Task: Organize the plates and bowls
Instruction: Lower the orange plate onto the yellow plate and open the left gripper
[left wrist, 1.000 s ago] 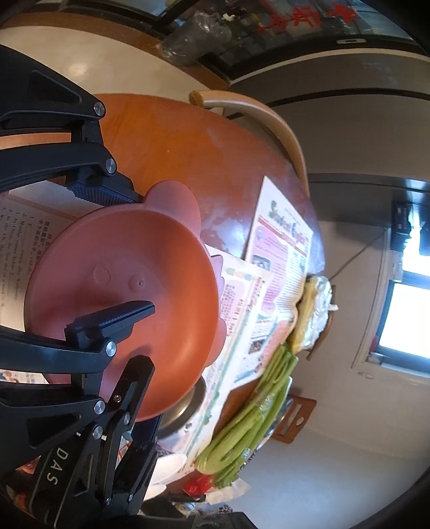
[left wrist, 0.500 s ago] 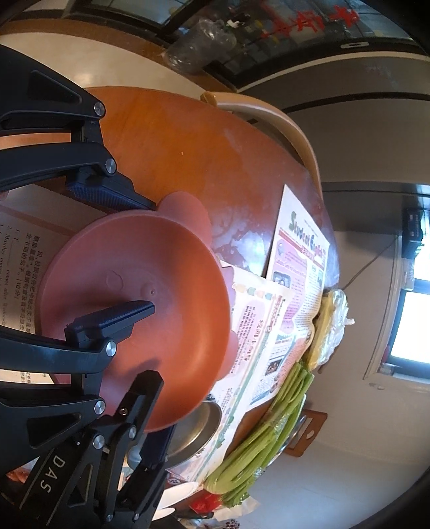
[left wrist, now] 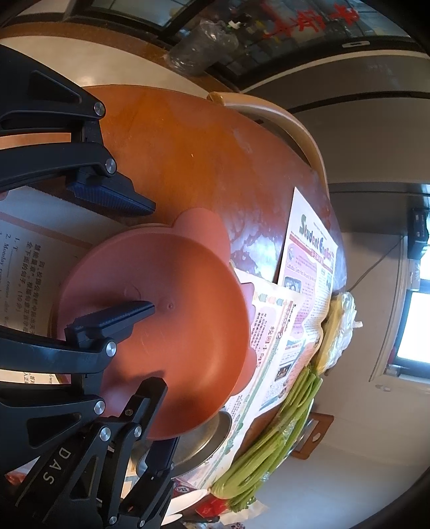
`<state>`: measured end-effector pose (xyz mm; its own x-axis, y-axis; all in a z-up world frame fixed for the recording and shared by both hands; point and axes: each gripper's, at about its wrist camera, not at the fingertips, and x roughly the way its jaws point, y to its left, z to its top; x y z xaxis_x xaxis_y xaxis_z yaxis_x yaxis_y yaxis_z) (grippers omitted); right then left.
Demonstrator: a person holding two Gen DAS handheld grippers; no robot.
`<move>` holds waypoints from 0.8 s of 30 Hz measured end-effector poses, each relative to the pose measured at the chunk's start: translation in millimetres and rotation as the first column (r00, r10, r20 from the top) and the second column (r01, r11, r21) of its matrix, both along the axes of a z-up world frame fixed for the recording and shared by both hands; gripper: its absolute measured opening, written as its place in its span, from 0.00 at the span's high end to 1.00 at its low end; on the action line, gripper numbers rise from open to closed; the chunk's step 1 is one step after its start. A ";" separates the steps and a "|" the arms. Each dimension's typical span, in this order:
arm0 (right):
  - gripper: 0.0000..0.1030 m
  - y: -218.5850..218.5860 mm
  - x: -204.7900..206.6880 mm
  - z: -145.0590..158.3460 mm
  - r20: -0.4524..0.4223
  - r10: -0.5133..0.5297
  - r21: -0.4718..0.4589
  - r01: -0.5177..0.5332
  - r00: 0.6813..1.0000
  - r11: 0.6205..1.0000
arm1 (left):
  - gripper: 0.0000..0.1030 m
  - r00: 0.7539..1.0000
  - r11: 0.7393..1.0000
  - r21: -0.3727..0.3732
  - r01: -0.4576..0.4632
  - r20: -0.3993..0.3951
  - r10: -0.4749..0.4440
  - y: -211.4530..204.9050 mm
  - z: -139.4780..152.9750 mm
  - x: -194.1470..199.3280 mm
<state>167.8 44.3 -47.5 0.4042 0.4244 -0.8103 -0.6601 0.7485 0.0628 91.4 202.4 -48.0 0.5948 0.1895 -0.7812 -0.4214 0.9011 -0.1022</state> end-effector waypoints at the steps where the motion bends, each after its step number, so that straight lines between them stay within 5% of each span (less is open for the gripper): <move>1: 0.55 0.5 -0.9 0.3 0.003 -0.002 -0.003 0.002 1.000 1.000 | 0.47 1.000 1.000 -0.002 -0.002 -0.002 0.002 0.6 -0.3 -0.6; 24: 0.55 -12.5 -13.6 21.8 0.049 -0.007 0.064 0.004 0.999 0.998 | 0.45 1.000 1.000 -0.001 -0.016 0.021 0.016 -4.2 21.9 -24.0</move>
<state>154.2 31.7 -25.8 0.4454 0.4719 -0.7608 -0.6594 0.7478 0.0778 67.5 198.2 -26.1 0.6077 0.1985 -0.7690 -0.4334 0.8943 -0.1117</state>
